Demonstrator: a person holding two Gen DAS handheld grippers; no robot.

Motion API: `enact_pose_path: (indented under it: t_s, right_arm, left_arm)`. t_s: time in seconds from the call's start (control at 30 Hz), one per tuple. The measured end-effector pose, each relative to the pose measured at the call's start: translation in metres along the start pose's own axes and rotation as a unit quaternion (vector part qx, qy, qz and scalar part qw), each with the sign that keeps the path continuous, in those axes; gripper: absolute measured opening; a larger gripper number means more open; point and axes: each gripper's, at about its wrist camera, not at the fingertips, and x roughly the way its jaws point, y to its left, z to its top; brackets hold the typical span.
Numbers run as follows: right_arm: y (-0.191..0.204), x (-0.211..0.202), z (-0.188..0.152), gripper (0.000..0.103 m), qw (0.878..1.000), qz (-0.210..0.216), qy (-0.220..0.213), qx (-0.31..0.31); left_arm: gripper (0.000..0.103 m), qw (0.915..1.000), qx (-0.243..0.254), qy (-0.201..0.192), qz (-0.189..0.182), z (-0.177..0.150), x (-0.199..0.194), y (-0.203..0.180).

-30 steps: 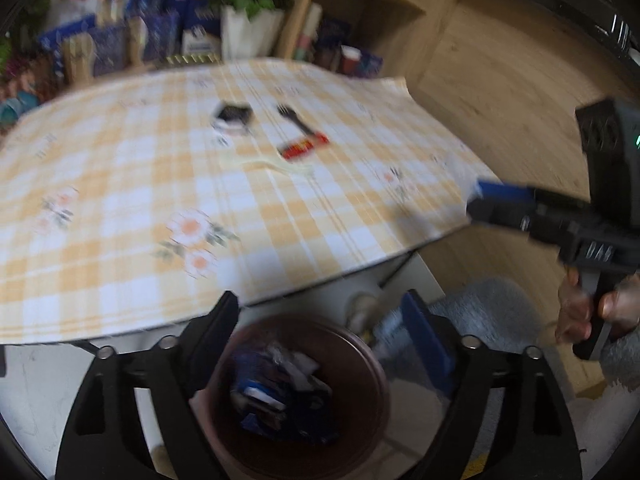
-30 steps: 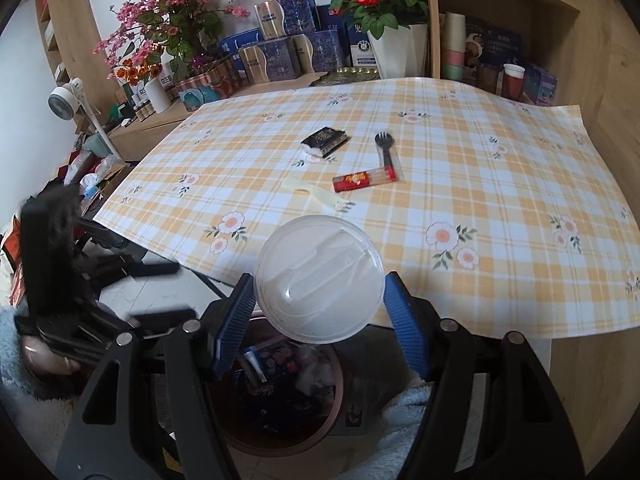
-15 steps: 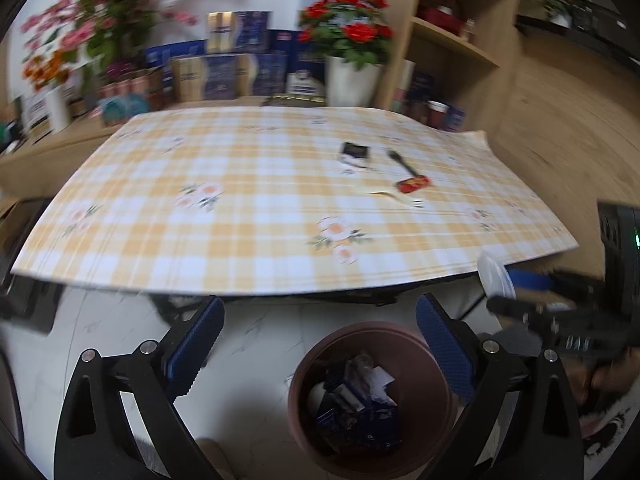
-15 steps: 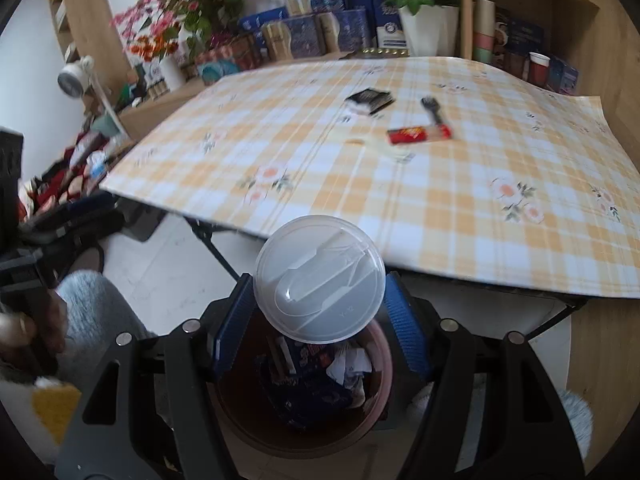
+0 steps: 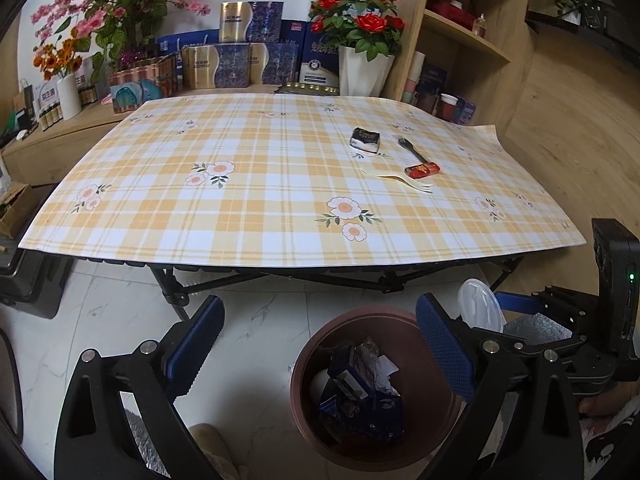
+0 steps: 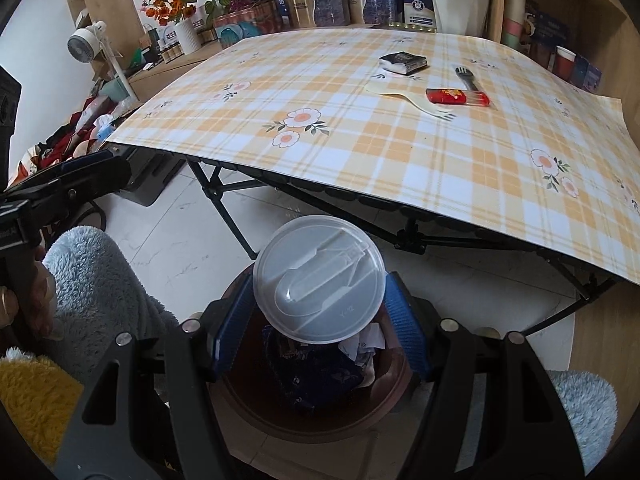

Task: Collect trash
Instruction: 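Carry the wrap and lid over the bin and open both grippers to drop them, then move both tools back toward the trash on the table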

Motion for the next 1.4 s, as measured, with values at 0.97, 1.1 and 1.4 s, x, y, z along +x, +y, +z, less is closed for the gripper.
enact_pose_path:
  t_s: [0.97,1.1,1.4]
  right_arm:
    - [-0.009,-0.009,0.005,0.097,0.999,-0.039,-0.017,0.018]
    - [-0.023,-0.025,0.018,0.097,0.997,-0.054,-0.047,0.042]
    - [-0.073,-0.049,0.052,0.097,0.991,-0.025,-0.091,0.1]
  left_arm:
    - [0.094,0.9996,-0.019,0.016,0.011,-0.001,0.007,0.009]
    - [0.094,0.9996,-0.022,0.019,0.006,-0.001,0.008,0.01]
    - [0.094,0.9991,-0.024,0.019,-0.027,0.02,0.018,0.011]
